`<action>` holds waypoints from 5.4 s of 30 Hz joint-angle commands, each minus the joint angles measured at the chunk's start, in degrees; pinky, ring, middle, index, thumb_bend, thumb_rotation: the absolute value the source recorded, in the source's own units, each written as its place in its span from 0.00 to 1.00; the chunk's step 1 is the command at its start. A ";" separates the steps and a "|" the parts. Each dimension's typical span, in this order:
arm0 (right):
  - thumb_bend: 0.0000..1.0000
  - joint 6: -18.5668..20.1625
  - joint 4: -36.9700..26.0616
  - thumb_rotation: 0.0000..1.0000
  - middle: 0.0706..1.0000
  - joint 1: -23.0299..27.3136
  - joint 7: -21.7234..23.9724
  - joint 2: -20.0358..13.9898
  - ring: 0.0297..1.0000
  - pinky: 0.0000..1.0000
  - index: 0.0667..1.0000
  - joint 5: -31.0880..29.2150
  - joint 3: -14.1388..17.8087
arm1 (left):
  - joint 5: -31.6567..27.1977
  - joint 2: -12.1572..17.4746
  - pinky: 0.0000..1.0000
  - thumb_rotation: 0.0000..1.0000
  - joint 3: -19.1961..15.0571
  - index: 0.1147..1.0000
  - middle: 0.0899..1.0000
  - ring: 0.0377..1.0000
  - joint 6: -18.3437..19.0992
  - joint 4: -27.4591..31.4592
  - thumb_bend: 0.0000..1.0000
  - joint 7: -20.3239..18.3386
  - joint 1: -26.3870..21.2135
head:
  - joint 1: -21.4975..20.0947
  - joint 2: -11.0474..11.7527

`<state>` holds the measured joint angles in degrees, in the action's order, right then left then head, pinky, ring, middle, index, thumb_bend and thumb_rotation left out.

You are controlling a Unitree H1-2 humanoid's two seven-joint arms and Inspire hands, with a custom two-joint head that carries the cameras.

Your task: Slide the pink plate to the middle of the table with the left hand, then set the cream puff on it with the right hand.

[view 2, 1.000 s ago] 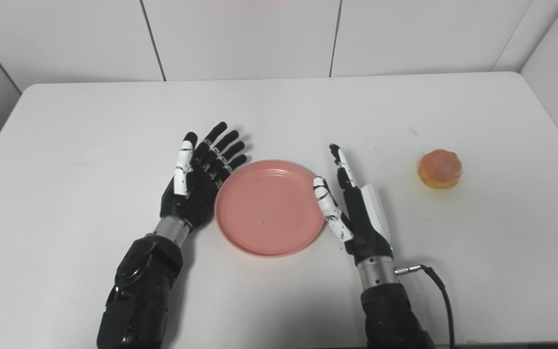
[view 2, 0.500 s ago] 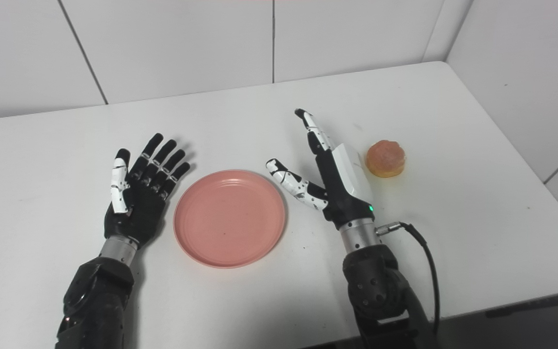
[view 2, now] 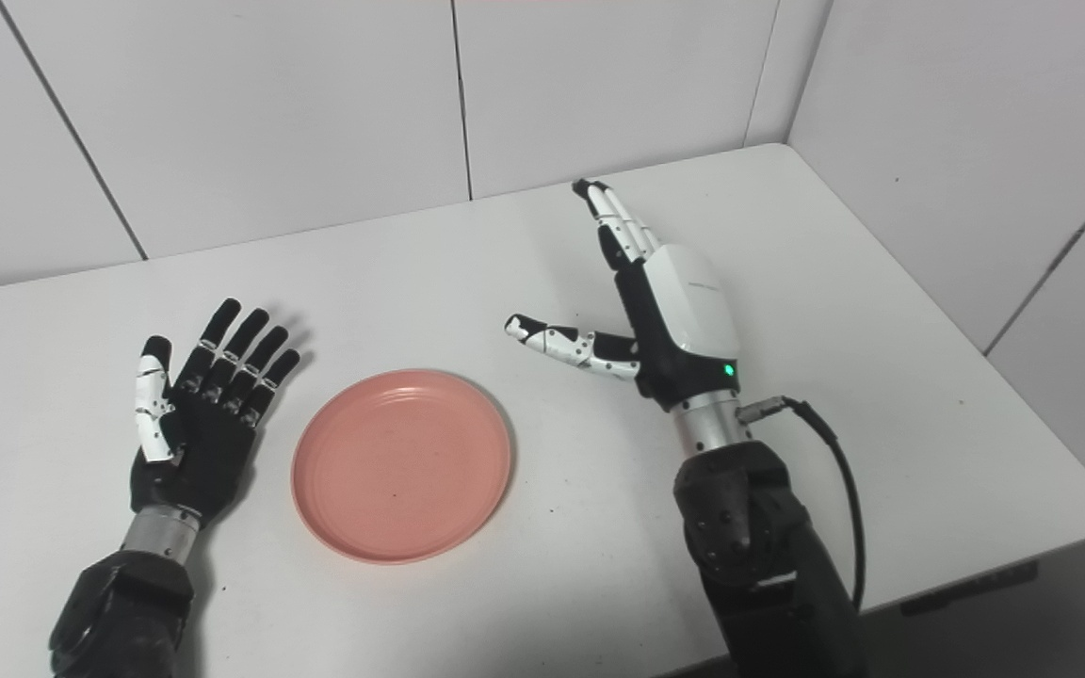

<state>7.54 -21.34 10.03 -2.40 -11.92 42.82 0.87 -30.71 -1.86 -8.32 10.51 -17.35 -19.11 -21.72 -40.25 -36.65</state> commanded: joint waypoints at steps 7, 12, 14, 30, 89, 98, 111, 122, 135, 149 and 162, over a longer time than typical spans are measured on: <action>0.71 4.19 -3.89 0.57 0.90 2.57 1.21 -4.66 0.87 0.78 0.92 8.27 4.19 | 0.65 0.98 0.87 1.00 -0.61 0.85 0.86 0.87 2.80 -3.74 0.43 2.10 2.47 | -0.62 0.18; 0.73 7.97 -4.43 0.57 0.89 2.86 4.72 -5.95 0.85 0.73 0.91 11.49 5.50 | 0.46 1.07 0.87 1.00 -0.71 0.85 0.86 0.87 3.34 -3.24 0.42 2.28 2.59 | -1.23 -0.03; 0.74 8.43 -4.00 0.57 0.88 2.85 5.13 -6.65 0.85 0.73 0.90 12.05 6.07 | 0.32 1.07 0.87 1.00 -0.80 0.86 0.86 0.87 3.57 -3.05 0.42 2.35 2.61 | -0.87 -0.35; 0.82 10.72 1.54 0.52 0.88 1.73 5.02 -8.57 0.84 0.73 0.89 10.82 8.32 | 0.22 0.95 0.86 1.00 -0.60 0.85 0.86 0.86 3.77 -1.90 0.43 2.53 3.06 | 0.07 -1.10; 0.82 15.46 14.88 0.49 0.83 3.22 6.58 -10.48 0.78 0.67 0.84 5.68 2.10 | 0.18 1.14 0.86 1.00 0.28 0.85 0.86 0.86 4.61 1.55 0.45 2.94 4.25 | 0.84 -4.02; 0.80 15.21 18.80 0.49 0.84 4.81 5.21 -11.26 0.80 0.69 0.83 4.24 1.70 | 0.20 0.95 0.87 1.00 0.21 0.85 0.86 0.86 4.70 1.77 0.44 3.14 4.27 | 1.38 -4.18; 0.77 14.32 23.06 0.38 0.71 6.98 2.02 -11.73 0.66 0.58 0.77 -1.09 2.33 | -0.12 1.04 0.88 1.00 0.26 0.87 0.87 0.87 4.47 1.74 0.44 2.50 4.29 | 1.50 -4.29; 0.53 12.31 28.75 0.01 0.40 8.71 -0.98 -13.60 0.38 0.32 0.49 -4.04 0.09 | 0.11 0.83 0.86 1.00 0.35 0.86 0.86 0.86 5.10 2.62 0.44 3.43 4.55 | 1.83 -4.62; 0.52 13.51 23.55 0.00 0.40 7.27 -1.04 -13.88 0.40 0.34 0.50 -5.95 0.08 | 0.54 0.48 0.86 1.00 0.80 0.86 0.87 0.86 4.75 2.97 0.44 3.75 4.73 | 2.75 -4.67; 0.52 16.12 7.28 0.00 0.39 6.21 3.32 -12.61 0.38 0.31 0.50 -1.81 -2.25 | 2.74 -2.07 0.85 1.00 2.73 0.86 0.87 0.87 4.56 6.21 0.43 6.90 6.29 | 11.75 -5.45; 0.52 14.74 1.53 0.00 0.39 8.35 8.57 -8.91 0.36 0.30 0.51 0.38 -6.87 | 7.35 -6.15 0.85 1.00 6.37 0.85 0.86 0.86 5.04 11.17 0.42 12.10 8.16 | 23.10 -7.21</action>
<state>23.44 -17.50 16.32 6.63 -20.73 42.26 -5.98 -24.62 -7.45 -2.33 12.35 -5.22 -8.91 -15.07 -17.24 -43.77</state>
